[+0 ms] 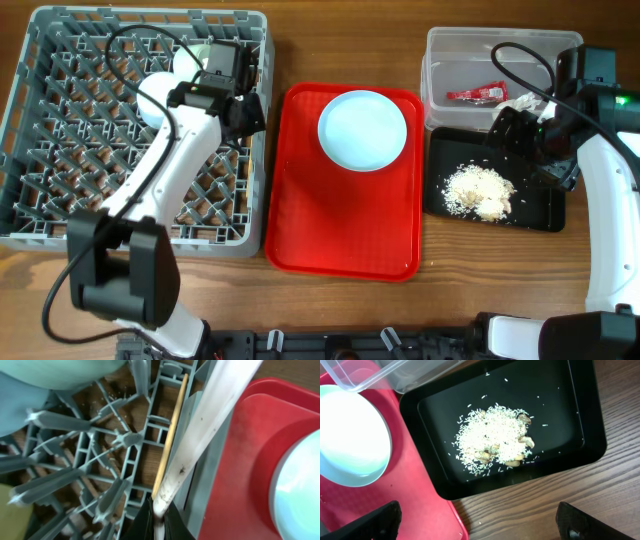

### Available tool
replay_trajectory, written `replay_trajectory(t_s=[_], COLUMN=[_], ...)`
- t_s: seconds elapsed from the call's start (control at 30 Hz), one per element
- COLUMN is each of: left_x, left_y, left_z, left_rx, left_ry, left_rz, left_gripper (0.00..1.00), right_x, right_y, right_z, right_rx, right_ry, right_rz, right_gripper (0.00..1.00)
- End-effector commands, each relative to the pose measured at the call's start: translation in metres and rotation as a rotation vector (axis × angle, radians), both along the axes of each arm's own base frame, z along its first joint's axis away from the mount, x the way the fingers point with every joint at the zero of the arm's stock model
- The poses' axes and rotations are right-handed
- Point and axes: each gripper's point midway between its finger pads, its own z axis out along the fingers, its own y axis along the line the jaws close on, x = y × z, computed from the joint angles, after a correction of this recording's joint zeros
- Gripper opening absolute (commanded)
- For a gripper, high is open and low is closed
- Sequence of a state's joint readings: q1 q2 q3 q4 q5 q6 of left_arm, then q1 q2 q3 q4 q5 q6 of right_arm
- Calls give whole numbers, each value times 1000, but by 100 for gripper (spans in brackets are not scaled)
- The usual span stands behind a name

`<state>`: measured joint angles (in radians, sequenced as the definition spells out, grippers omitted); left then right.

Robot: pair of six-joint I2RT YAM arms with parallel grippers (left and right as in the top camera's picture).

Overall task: Sort waste into correct bins and load items into the dishwasher rack
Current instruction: 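Carry the white fork into the dish rack and release it, then reach the left gripper to the white plate and grasp its rim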

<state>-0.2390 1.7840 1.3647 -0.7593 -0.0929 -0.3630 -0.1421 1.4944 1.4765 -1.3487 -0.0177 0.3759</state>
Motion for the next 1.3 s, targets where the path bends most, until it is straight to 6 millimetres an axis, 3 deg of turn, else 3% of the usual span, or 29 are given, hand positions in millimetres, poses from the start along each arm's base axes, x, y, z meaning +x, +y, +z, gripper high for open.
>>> replay_trajectory(t_s=[0.0,0.1,0.23,0.27,0.5,0.73,0.83,0.93,1.1,1.27], left_x=[1,0,-1,-1,-1,0,-4,-8,-17,-28], left_y=[4,5,5,5,5,-7,-33,-62,-115,-167], left_z=[-18,-20,-20,-20,-14,36,57,64,57,36], left_rx=[26,27,28,28,25,-27,-101,-138,-152,-161], left_ry=[37,43,46,48,34,-92,-144,-170,-178,-168], left_rz=[-7,-8,-8,-8,-8,-33,-99,-169,-292,-403], left_gripper=[5,11,36,38,39,43,49,52,54,59], right_x=[0,-1,-1,-1,-1,0,0,1,1,1], right_y=[-4,-4,-4,-4,-4,-4,-4,-4,-4,-4], right_z=[3,3,3,3,3,3,3,3,3,3], right_rx=[-20,-19,-19,-19,-19,-20,-19,-19,-19,-20], right_ry=[-8,-6,-6,-6,-6,-9,-11,-12,-11,-11], right_rz=[2,2,2,2,2,2,-1,-1,-1,0], right_gripper=[100,100,100,100,100,100,100,100,100,100])
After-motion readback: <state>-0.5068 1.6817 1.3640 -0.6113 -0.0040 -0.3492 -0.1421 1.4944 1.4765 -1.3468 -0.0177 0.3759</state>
